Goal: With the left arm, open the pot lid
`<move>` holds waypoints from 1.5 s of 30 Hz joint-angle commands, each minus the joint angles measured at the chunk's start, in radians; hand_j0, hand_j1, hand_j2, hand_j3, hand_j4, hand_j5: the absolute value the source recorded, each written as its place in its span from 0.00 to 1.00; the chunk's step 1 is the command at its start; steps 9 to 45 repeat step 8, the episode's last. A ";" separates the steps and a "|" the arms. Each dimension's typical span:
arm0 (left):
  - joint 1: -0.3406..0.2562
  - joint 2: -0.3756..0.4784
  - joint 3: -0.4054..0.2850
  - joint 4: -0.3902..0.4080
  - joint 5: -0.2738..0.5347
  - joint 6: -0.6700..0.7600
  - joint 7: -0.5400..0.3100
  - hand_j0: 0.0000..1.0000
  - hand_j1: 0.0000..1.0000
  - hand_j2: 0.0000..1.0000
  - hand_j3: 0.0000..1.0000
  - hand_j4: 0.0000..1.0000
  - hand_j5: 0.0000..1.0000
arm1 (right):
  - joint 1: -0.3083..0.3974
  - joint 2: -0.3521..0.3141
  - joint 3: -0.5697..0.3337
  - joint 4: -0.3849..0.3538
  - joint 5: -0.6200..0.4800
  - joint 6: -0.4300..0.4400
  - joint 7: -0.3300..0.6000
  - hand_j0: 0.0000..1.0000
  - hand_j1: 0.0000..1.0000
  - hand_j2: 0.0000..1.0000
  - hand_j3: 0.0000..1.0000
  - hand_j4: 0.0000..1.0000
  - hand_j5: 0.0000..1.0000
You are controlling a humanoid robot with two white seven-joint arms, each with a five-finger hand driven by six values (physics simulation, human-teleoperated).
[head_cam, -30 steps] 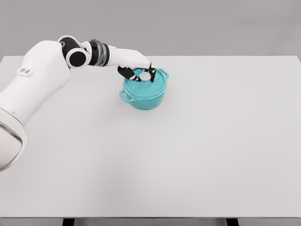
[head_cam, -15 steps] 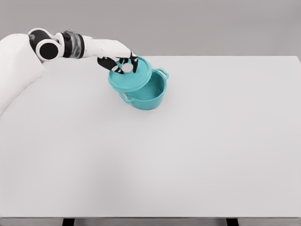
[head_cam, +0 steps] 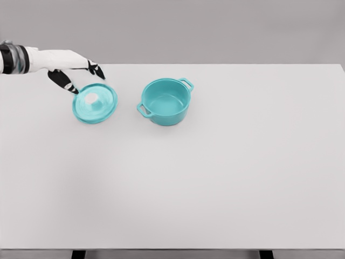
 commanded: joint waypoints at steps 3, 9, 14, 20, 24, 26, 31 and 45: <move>0.002 -0.001 0.011 -0.004 0.009 0.003 0.003 1.00 1.00 1.00 1.00 1.00 1.00 | 0.000 0.000 0.000 0.000 0.000 0.000 0.000 1.00 1.00 1.00 1.00 1.00 1.00; 0.087 0.129 0.015 -0.303 0.207 0.003 0.006 1.00 1.00 1.00 1.00 1.00 1.00 | 0.000 0.000 0.000 0.000 0.000 0.000 0.000 1.00 1.00 1.00 1.00 1.00 1.00; 0.087 0.129 0.015 -0.303 0.207 0.003 0.006 1.00 1.00 1.00 1.00 1.00 1.00 | 0.000 0.000 0.000 0.000 0.000 0.000 0.000 1.00 1.00 1.00 1.00 1.00 1.00; 0.087 0.129 0.015 -0.303 0.207 0.003 0.006 1.00 1.00 1.00 1.00 1.00 1.00 | 0.000 0.000 0.000 0.000 0.000 0.000 0.000 1.00 1.00 1.00 1.00 1.00 1.00; 0.087 0.129 0.015 -0.303 0.207 0.003 0.006 1.00 1.00 1.00 1.00 1.00 1.00 | 0.000 0.000 0.000 0.000 0.000 0.000 0.000 1.00 1.00 1.00 1.00 1.00 1.00; 0.087 0.129 0.015 -0.303 0.207 0.003 0.006 1.00 1.00 1.00 1.00 1.00 1.00 | 0.000 0.000 0.000 0.000 0.000 0.000 0.000 1.00 1.00 1.00 1.00 1.00 1.00; 0.087 0.129 0.015 -0.303 0.207 0.003 0.006 1.00 1.00 1.00 1.00 1.00 1.00 | 0.000 0.000 0.000 0.000 0.000 0.000 0.000 1.00 1.00 1.00 1.00 1.00 1.00; 0.087 0.129 0.015 -0.303 0.207 0.003 0.006 1.00 1.00 1.00 1.00 1.00 1.00 | 0.000 0.000 0.000 0.000 0.000 0.000 0.000 1.00 1.00 1.00 1.00 1.00 1.00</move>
